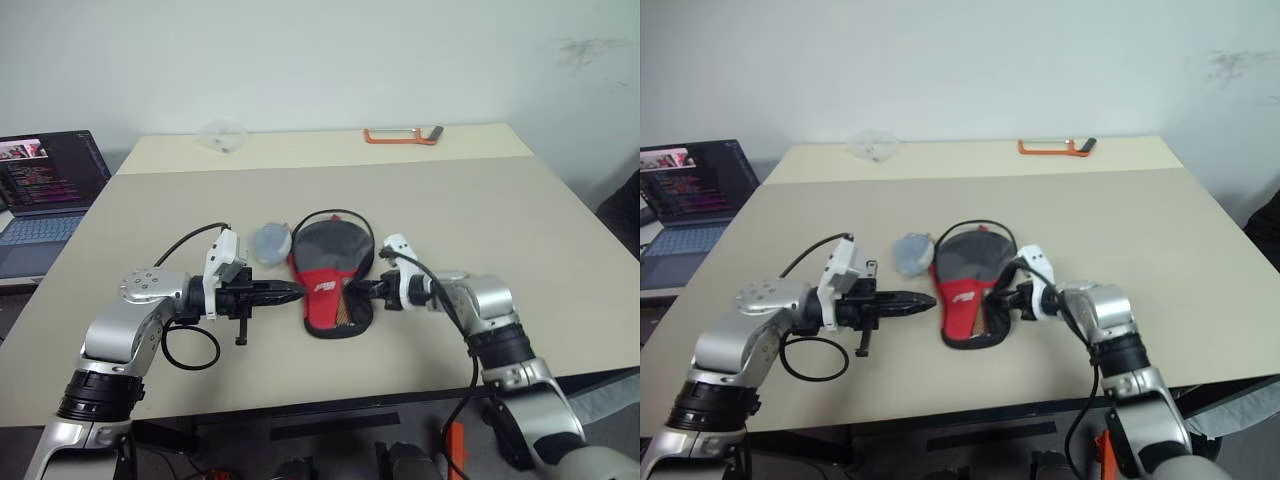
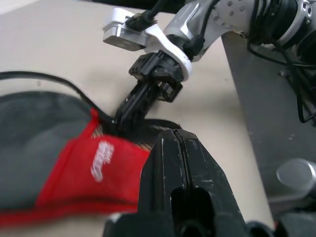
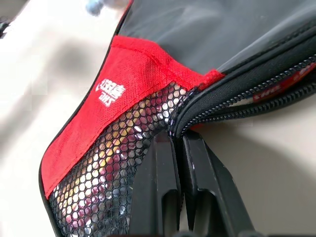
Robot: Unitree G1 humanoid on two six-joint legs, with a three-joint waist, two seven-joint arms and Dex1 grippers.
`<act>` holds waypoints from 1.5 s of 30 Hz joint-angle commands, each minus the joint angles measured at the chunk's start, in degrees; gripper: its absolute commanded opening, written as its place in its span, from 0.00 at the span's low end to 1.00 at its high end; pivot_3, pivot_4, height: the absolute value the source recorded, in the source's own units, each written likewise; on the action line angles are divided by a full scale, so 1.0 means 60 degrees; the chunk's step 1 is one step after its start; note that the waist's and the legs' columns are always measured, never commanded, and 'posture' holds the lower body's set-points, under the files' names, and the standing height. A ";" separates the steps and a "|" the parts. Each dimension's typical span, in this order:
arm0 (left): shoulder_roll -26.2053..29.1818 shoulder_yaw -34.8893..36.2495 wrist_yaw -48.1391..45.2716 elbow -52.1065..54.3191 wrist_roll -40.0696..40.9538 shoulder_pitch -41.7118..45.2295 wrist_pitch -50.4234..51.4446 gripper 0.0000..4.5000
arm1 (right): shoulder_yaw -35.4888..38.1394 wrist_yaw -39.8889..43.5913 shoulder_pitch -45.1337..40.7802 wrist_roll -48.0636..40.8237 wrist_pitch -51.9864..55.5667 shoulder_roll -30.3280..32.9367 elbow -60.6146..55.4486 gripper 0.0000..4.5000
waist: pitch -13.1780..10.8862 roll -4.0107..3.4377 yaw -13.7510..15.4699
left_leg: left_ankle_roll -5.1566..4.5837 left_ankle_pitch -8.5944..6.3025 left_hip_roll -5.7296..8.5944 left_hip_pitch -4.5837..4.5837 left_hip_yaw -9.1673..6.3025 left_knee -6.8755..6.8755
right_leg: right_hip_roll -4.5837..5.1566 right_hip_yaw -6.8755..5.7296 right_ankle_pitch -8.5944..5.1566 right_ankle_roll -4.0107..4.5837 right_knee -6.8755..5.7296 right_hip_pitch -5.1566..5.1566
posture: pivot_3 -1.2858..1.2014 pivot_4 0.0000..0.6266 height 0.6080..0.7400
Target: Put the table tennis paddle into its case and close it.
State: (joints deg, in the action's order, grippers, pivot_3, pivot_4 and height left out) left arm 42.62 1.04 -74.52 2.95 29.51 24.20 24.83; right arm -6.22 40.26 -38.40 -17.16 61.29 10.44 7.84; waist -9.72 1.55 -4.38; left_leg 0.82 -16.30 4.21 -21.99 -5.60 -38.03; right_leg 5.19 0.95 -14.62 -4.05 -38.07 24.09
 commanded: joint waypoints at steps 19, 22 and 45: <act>-0.0078 -0.0369 -0.0801 -0.0381 -0.0019 0.0197 -0.0566 0.00 | 0.2057 -0.2983 0.3764 -0.1713 0.4102 -0.0900 -0.6399 0.00 | 0.0001 -0.0001 0.0423 | 0.0002 -0.0005 0.0006 0.0002 -0.0001 0.0005 | 0.0000 -0.0005 -0.0001 0.0000 0.0010 -0.0005 | 0.52 0.24 1.00; -0.0096 -0.0437 -0.0852 -0.0533 -0.0075 0.0284 -0.0653 0.00 | 0.2143 -0.3110 0.3842 -0.1804 0.4285 -0.0881 -0.6524 0.00 | 0.0001 -0.0001 0.0421 | 0.0002 -0.0005 0.0006 0.0003 0.0000 0.0005 | 0.0000 -0.0004 -0.0001 0.0000 0.0009 -0.0006 | 0.52 0.24 1.00; -0.0136 -0.0374 -0.0575 -0.0425 -0.0209 0.0197 -0.0680 0.00 | 0.1712 -0.3215 0.3613 -0.2221 0.3820 -0.0126 -0.6164 0.24 | 0.0002 0.0000 0.0420 | -0.0002 -0.0007 0.0005 0.0006 -0.0002 0.0004 | -0.0002 -0.0007 -0.0002 -0.0001 0.0007 -0.0010 | 0.52 0.24 1.00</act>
State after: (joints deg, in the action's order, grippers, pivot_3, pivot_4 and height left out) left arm 41.74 -2.09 -78.12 -1.24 27.94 25.26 21.61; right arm 3.69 20.99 -16.46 -29.58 84.37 9.37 -28.10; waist -9.71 1.54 -1.86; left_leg 0.81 -16.34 4.24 -21.95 -5.61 -38.01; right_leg 5.18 0.91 -14.63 -4.06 -38.03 24.03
